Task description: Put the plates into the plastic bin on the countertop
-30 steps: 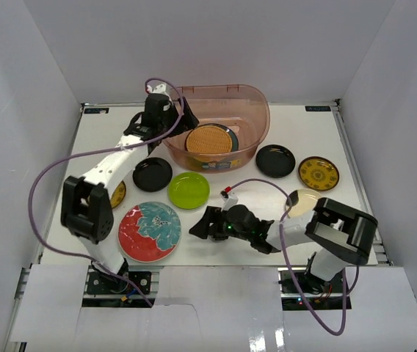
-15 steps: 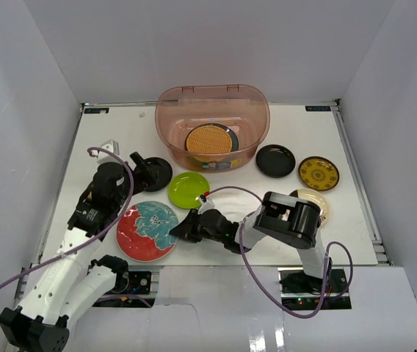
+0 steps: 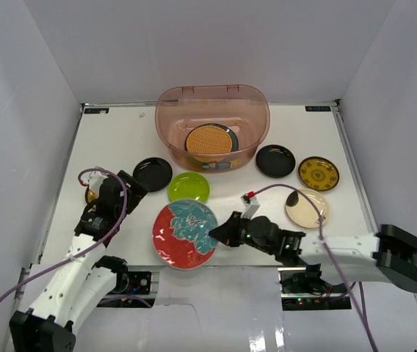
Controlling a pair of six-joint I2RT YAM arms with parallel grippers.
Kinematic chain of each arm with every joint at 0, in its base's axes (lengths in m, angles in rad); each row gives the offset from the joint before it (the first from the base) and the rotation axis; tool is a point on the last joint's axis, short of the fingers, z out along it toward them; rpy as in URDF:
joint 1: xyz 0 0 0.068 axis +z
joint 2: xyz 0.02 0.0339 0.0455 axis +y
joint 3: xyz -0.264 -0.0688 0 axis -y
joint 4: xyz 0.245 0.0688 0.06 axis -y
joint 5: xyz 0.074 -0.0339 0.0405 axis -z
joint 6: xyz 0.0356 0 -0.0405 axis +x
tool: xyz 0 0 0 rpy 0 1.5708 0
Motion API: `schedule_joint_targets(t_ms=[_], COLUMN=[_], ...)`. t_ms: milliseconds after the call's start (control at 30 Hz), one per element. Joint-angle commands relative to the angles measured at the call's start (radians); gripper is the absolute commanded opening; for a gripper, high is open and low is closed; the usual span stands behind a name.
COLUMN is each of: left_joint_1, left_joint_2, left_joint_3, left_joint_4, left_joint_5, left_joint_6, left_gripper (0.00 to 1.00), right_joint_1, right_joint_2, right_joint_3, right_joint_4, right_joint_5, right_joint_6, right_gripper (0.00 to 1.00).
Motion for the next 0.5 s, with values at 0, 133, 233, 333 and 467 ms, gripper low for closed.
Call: schedule_joint_targets(t_ms=[0,133,233,333,467], left_joint_1=[0.098,0.270,0.405,0.495,0.584], left_joint_2=[0.052,0.080,0.087,0.078,0.060], left_joint_3=[-0.017,-0.053,-0.099,-0.162,-0.204], left_joint_4=[0.087,0.155,0.164,0.164,0.186], left_joint_5=[0.028,0.166,0.244,0.263,0.297], left_joint_6=[-0.043,-0.049,-0.093,-0.132,-0.149], left_gripper=[0.98,0.97,0.96,0.95,0.94], right_joint_1=[-0.028,-0.176,-0.438,-0.650,-0.793], right_joint_2=[-0.328,-0.505,-0.487,-0.331,-0.086], right_joint_3=[0.029,0.173,0.315,0.512,0.704], right_joint_4=[-0.044,-0.240,-0.255,-0.245,-0.191], right_joint_5=[0.172,0.090,-0.172,-0.412,-0.509], right_joint_6=[-0.095,-0.217,-0.224,-0.211,-0.172], right_gripper=[0.08,0.08,0.08,0.08,0.08])
